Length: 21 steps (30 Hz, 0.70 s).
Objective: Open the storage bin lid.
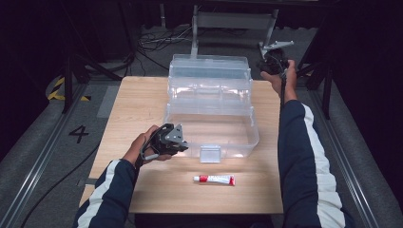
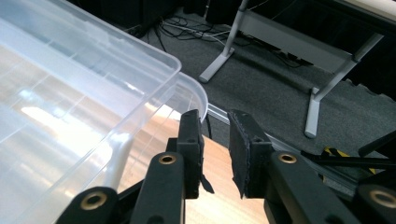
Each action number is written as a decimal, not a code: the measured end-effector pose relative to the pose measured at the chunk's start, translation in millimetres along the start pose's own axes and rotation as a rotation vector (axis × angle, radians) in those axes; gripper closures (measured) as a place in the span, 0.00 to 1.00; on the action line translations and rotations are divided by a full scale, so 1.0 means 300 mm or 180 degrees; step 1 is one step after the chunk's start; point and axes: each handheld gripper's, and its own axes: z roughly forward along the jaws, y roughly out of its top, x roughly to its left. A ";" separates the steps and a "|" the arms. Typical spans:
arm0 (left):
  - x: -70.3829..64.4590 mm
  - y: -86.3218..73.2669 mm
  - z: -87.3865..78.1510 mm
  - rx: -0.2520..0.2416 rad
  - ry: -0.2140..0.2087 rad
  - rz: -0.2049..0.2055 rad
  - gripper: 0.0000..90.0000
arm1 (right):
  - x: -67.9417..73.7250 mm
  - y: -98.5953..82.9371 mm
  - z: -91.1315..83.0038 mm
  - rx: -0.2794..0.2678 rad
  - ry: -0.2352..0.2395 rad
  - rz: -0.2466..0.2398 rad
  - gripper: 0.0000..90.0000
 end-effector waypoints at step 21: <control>-0.004 0.004 0.000 0.0032 0.0037 -0.0001 0.88 | 0.057 -0.033 -0.158 -0.0064 0.0214 -0.0208 0.80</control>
